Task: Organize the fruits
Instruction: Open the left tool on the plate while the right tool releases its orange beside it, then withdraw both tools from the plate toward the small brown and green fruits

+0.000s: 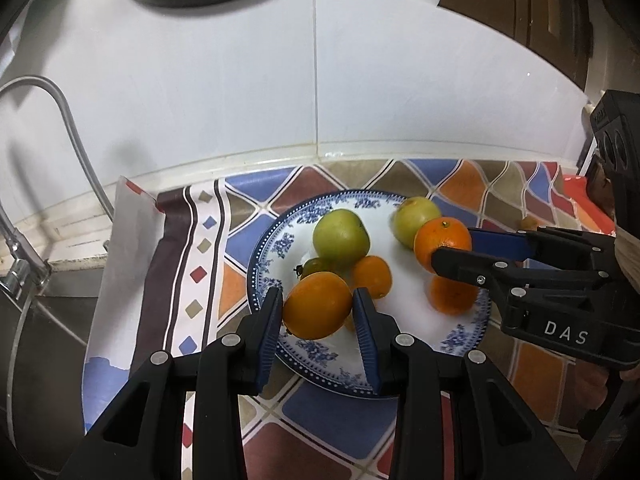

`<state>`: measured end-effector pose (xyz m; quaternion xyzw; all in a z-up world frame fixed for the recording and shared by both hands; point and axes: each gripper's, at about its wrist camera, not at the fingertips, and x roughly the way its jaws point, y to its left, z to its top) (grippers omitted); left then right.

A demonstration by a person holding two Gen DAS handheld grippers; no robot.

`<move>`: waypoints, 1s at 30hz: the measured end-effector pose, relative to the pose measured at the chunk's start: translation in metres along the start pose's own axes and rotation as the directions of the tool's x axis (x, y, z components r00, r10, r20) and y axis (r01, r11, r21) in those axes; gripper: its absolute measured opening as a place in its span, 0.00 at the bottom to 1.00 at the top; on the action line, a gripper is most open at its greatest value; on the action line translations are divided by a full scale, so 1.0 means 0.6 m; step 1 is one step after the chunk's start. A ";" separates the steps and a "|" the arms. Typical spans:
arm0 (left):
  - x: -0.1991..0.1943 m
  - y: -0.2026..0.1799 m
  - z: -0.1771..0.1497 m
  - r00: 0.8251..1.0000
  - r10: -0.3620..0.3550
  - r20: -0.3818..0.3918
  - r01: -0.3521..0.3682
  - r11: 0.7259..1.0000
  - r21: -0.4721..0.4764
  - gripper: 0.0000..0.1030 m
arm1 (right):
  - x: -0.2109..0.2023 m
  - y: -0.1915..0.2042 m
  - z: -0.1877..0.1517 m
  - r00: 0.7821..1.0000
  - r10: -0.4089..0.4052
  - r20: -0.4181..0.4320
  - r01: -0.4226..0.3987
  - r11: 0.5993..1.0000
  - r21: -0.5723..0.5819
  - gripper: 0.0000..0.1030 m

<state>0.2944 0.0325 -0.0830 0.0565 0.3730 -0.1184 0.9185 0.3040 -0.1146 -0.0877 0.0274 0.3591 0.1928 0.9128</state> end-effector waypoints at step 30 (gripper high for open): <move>-0.015 -0.012 0.009 0.999 0.008 0.042 -0.008 1.000 0.013 0.47 | 0.000 -0.008 -0.003 0.999 -0.036 0.009 0.036 0.999 0.001 0.39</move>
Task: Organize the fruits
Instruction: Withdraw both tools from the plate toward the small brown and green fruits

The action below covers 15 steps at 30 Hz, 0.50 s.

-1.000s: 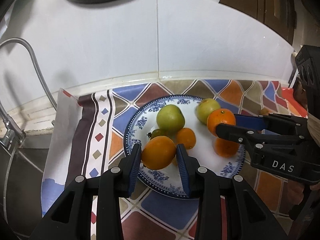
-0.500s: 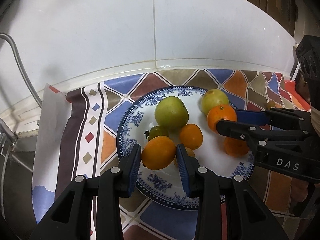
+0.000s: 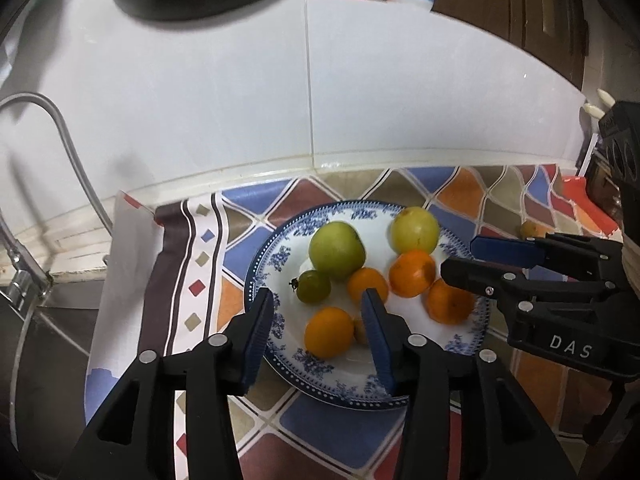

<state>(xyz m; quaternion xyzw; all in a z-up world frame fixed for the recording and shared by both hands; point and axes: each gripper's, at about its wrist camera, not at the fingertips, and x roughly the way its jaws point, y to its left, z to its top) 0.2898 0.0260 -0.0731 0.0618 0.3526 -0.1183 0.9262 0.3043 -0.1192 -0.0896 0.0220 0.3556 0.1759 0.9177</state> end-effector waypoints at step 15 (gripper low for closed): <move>-0.108 -0.060 0.012 0.991 0.007 0.133 -0.009 1.000 0.016 0.70 | -0.127 -0.016 -0.015 0.989 -0.076 0.124 0.073 0.997 0.028 0.52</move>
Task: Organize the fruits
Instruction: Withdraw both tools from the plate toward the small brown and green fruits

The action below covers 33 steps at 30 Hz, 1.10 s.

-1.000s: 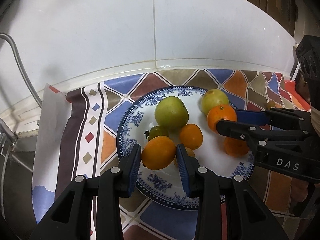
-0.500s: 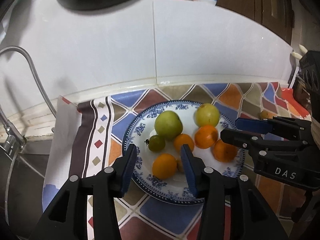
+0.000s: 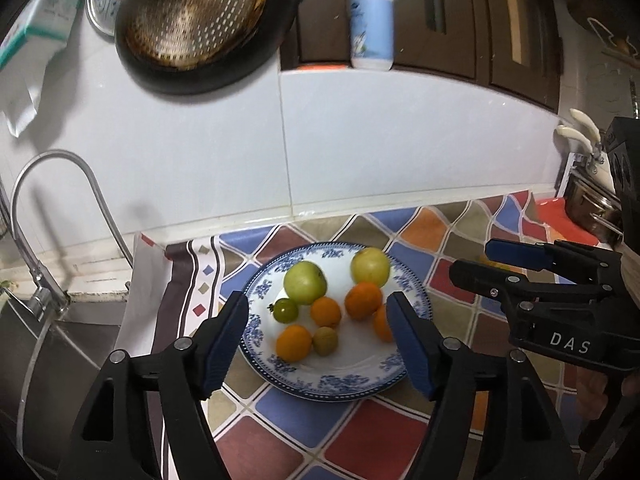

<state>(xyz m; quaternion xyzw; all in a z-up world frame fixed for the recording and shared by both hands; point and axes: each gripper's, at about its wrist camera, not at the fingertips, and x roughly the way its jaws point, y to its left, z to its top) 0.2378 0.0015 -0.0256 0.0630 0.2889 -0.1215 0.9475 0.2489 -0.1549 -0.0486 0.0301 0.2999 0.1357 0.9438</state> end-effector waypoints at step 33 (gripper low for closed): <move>0.006 -0.212 0.017 0.997 -0.041 0.065 0.035 0.995 0.093 0.88 | -0.122 -0.186 -0.056 0.983 -0.184 -0.004 0.184 0.982 0.038 0.62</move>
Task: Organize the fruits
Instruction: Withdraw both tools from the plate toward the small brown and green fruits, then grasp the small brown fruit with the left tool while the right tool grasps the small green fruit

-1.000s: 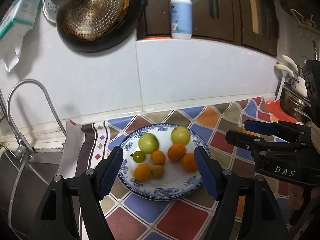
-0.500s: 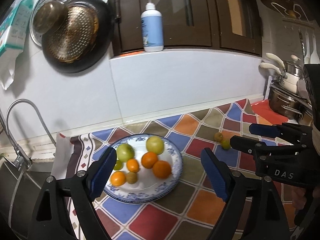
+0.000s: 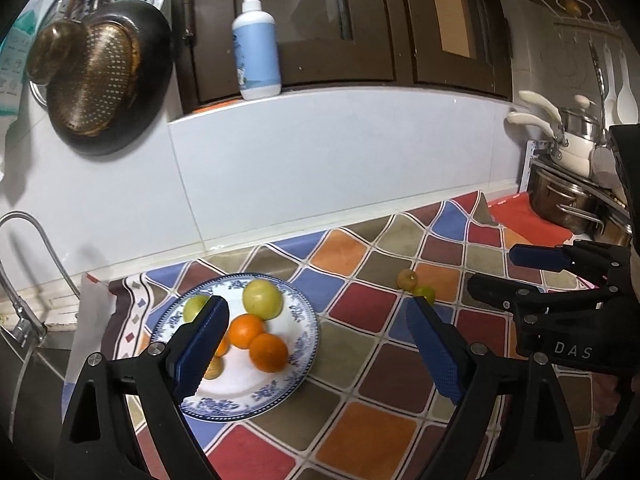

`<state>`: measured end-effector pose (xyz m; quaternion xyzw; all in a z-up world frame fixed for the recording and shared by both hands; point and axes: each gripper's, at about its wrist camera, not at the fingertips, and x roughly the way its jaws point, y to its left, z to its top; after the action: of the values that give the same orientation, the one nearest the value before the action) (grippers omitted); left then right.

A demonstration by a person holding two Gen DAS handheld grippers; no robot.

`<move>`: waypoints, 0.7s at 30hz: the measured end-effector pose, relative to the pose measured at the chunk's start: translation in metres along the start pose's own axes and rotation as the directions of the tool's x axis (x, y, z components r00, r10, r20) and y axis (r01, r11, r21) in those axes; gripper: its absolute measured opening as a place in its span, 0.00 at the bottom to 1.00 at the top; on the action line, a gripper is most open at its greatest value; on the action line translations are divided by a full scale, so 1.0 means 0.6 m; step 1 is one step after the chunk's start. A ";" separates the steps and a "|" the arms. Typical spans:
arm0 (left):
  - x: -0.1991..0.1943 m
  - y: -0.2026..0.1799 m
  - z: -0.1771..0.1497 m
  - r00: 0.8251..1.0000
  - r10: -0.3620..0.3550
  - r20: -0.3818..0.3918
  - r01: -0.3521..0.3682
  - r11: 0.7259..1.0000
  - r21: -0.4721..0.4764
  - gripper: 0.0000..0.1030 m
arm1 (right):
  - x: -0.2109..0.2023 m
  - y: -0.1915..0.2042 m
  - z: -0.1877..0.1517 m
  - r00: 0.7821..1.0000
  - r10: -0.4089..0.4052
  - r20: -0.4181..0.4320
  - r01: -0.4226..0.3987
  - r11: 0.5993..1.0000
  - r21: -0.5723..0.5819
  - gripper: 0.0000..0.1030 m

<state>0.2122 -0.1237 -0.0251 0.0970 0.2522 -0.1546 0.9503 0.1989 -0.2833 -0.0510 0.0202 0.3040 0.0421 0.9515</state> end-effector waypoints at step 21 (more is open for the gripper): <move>0.134 -0.018 -0.002 0.993 -0.037 -0.112 0.045 0.997 0.070 0.88 | 0.166 -0.030 -0.018 0.984 0.048 -0.173 -0.046 0.999 0.015 0.41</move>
<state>0.2742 -0.1534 -0.0684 0.1344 0.3004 -0.1776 0.9275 0.2745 -0.2922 -0.1187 0.0289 0.3854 0.0643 0.9200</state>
